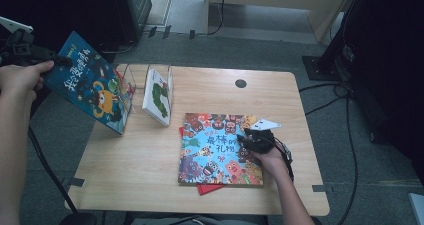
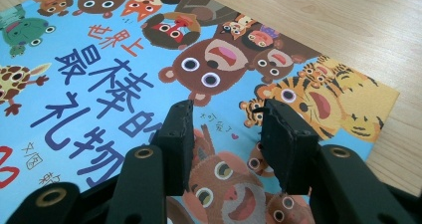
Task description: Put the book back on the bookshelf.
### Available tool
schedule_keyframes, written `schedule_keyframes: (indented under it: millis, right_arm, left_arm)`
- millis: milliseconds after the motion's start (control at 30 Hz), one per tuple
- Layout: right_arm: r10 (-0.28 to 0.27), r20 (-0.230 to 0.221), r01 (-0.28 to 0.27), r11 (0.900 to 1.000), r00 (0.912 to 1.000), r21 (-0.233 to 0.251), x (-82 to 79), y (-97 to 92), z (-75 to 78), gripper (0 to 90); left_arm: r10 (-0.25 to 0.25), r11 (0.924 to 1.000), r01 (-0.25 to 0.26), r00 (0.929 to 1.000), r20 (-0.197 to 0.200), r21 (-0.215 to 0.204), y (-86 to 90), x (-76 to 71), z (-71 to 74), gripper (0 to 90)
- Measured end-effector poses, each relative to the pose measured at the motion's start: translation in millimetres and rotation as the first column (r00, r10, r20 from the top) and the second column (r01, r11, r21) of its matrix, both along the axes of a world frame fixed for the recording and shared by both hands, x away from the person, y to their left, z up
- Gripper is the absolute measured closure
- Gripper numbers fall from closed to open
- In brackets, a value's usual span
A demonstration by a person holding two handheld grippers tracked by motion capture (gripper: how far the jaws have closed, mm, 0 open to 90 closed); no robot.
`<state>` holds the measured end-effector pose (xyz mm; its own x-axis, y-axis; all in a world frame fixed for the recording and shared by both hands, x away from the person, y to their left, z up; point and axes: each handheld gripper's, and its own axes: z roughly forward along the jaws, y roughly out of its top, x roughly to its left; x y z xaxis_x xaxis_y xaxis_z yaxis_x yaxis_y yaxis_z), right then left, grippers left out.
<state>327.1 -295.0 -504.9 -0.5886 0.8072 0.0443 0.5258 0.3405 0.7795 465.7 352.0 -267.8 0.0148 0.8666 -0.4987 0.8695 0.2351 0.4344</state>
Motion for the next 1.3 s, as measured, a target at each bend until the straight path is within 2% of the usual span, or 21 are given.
schedule_keyframes:
  millis: [100,200,267,333,367,467,567,667,700,800,900,1000,1100,1233,1300]
  right_arm:
    - [0.002,-0.003,-0.002,1.0,1.0,0.002,0.1,-0.3,0.1,56.2]
    - [0.003,-0.002,-0.003,1.0,1.0,0.002,0.1,-0.4,0.0,56.1]
    - [0.003,-0.004,-0.003,1.0,1.0,0.004,0.1,-0.5,0.0,56.1]
    - [0.003,-0.005,-0.003,1.0,1.0,0.004,0.0,-0.5,0.0,56.1]
    - [0.003,-0.005,-0.003,1.0,1.0,0.004,0.0,-0.5,0.0,56.0]
    - [0.003,-0.006,-0.003,1.0,1.0,0.005,0.0,-0.6,0.1,55.9]
    - [0.006,-0.008,-0.006,0.9999,0.9999,0.012,0.5,-1.6,0.2,56.0]
    - [0.002,-0.019,-0.001,0.9997,0.9998,0.025,0.9,-3.2,0.5,56.0]
    - [0.004,-0.02,-0.003,0.9996,0.9998,0.028,1.0,-3.7,0.5,56.2]
    - [0.014,-0.022,-0.014,0.9994,0.9997,0.033,1.2,-5.5,0.7,57.3]
    - [0.013,-0.031,-0.012,0.9992,0.9994,0.038,1.1,-7.8,1.4,58.4]
    - [0.012,-0.042,-0.011,0.9993,0.999,0.036,1.4,-10.5,3.5,59.1]
    - [0.0,-0.05,0.002,0.999,0.9987,0.044,4.0,-14.3,5.9,59.2]
    - [-0.004,-0.054,0.007,0.999,0.9985,0.043,9.4,-18.1,7.5,61.2]
    - [-0.008,-0.05,0.01,0.9989,0.9987,0.046,11.4,-20.0,7.1,62.6]
  left_arm:
    - [0.003,0.9991,-0.003,0.9999,0.011,-0.042,5.1,-2.9,3.5,75.5]
    - [-0.015,0.9977,0.016,0.9997,0.019,-0.066,6.6,-5.3,7.9,65.1]
    - [-0.032,0.9974,0.033,0.9995,0.006,-0.064,7.3,-6.9,10.9,61.3]
    - [-0.032,0.9988,0.032,0.9995,-0.007,-0.038,7.2,-8.9,15.2,58.9]
    - [-0.029,0.9992,0.029,0.9996,-0.002,-0.027,7.6,-10.4,17.7,58.1]
    - [-0.023,0.9978,0.024,0.9995,0.02,-0.061,11.8,-16.2,26.5,56.5]
    - [-0.023,0.999,0.024,0.9993,0.028,-0.037,12.6,-23.2,39.2,56.3]
    - [-0.04,0.9976,0.044,0.9959,0.081,-0.053,10.9,-32.6,54.2,55.6]
    - [-0.049,0.9974,0.054,0.9942,0.096,-0.047,8.0,-35.4,58.9,55.6]
    - [-0.086,0.9962,0.087,0.9904,0.108,-0.006,-4.6,-41.9,66.6,54.8]
    - [-0.118,0.993,0.118,0.9861,0.117,0.009,-18.9,-45.9,63.4,53.3]
    - [-0.144,0.9896,0.143,0.9834,0.11,0.02,-34.5,-47.5,52.9,52.9]
    - [-0.155,0.9871,0.158,0.9831,0.097,-0.024,-46.9,-49.0,38.8,53.2]
    - [-0.185,0.9827,0.185,0.9795,0.08,0.005,-62.0,-53.0,20.9,53.1]
    - [-0.19,0.9813,0.192,0.9779,0.086,-0.013,-66.9,-56.1,13.1,52.6]
